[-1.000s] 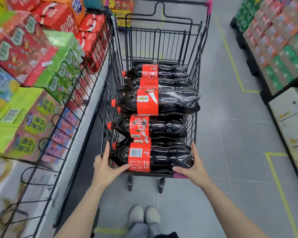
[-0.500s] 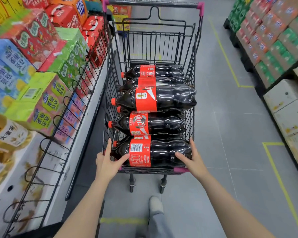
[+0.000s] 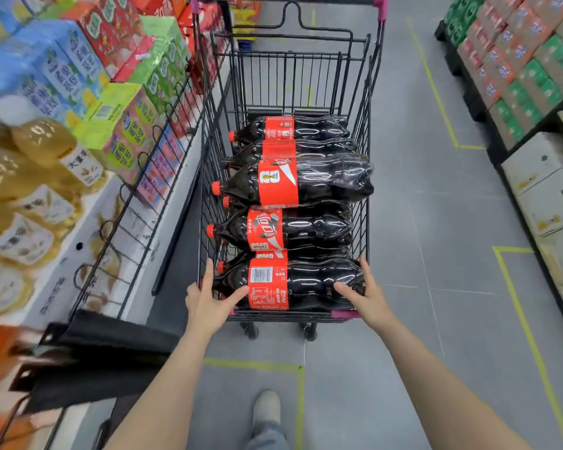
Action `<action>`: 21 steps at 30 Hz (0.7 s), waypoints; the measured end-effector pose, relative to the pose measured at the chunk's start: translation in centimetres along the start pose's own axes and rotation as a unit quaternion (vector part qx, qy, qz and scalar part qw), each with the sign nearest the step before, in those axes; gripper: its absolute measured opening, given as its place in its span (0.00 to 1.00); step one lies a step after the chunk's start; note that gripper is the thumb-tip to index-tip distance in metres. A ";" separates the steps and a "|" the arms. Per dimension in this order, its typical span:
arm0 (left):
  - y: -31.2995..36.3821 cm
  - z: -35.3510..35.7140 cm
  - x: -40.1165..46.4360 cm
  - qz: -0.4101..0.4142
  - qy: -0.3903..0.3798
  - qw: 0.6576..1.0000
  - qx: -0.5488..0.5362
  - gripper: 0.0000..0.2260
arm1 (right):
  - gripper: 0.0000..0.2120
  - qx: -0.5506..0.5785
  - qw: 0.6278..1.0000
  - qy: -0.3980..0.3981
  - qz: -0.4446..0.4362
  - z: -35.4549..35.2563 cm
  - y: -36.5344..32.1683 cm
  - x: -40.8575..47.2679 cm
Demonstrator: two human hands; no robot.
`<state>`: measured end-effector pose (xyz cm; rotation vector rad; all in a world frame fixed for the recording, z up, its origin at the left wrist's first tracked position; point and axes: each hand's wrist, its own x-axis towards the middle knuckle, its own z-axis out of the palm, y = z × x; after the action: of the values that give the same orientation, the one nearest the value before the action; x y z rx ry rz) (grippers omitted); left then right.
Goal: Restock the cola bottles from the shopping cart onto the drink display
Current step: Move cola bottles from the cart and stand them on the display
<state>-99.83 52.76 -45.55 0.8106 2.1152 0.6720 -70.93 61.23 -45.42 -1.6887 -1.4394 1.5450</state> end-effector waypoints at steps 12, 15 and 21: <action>-7.5 1.7 -11.2 -0.015 0.032 0.999 -0.014 0.45 | 0.42 -0.007 0.999 -0.027 0.018 -0.4 7.6 -9.3; -9.4 1.9 -13.7 -0.021 0.023 0.999 -0.009 0.46 | 0.43 -0.009 0.999 -0.027 0.018 -0.3 8.8 -12.3; -13.5 1.6 -19.1 -0.009 0.019 1.000 -0.019 0.46 | 0.44 -0.003 1.000 -0.030 0.004 0.6 12.3 -17.7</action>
<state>-93.22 30.26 -46.77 0.7632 2.1352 0.7223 -63.78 41.02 -47.88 -1.6653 -1.4698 1.6111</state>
